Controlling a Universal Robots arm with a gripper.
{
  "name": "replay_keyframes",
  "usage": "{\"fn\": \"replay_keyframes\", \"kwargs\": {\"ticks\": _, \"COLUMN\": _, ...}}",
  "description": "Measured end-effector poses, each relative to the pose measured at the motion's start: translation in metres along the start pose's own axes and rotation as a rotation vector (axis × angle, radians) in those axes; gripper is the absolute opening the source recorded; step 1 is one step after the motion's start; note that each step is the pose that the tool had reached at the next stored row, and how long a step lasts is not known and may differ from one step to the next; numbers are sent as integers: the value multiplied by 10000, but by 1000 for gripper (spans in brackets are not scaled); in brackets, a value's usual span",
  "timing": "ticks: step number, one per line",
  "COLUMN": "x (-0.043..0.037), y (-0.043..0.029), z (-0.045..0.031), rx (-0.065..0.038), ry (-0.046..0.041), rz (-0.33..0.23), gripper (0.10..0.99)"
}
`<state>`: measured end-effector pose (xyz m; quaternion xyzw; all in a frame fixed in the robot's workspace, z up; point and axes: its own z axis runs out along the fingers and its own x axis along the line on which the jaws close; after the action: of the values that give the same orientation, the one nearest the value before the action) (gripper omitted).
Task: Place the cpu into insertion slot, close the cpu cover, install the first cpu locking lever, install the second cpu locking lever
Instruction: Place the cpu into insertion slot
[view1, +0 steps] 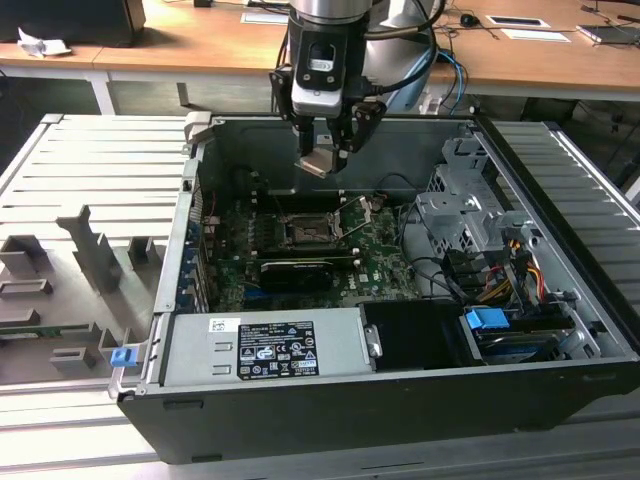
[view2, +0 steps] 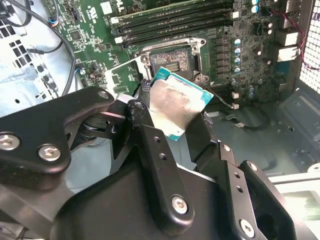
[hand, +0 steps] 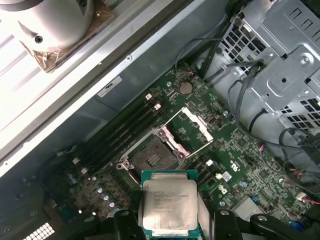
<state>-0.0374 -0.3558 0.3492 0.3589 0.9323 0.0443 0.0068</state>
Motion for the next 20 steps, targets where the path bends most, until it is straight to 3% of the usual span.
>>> {"fn": "replay_keyframes", "kwargs": {"ticks": 20, "x": 0, "y": -1, "z": 7, "rx": -21, "ry": -97, "rz": 1097, "gripper": 525}}
